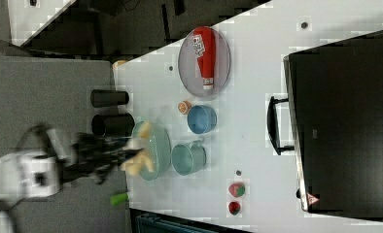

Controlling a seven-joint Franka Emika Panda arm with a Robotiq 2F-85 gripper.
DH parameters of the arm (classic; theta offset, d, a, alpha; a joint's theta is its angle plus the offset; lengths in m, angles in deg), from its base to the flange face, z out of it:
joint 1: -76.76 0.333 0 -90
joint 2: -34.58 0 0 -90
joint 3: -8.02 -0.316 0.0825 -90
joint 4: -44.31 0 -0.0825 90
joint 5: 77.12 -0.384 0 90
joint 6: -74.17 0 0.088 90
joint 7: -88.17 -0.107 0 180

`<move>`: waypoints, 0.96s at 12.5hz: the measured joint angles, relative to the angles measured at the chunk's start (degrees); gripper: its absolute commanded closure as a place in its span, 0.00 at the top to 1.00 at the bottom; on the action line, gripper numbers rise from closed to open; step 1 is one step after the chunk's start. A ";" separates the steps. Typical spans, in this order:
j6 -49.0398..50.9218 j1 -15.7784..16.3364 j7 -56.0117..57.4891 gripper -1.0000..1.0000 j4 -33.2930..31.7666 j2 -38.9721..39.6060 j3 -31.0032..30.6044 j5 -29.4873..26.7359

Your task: Pick banana from table and place on oven.

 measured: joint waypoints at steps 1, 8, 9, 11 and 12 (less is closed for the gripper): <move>0.82 0.02 0.01 0.27 2.80 -1.01 0.03 0.51; 1.80 0.09 10.88 0.27 9.51 13.97 12.42 0.97; 0.13 -0.06 15.20 0.27 8.67 16.93 15.53 0.82; -3.56 -0.87 24.97 0.27 7.22 22.44 21.49 0.97; -6.46 -1.35 29.65 0.27 6.88 24.71 24.45 2.41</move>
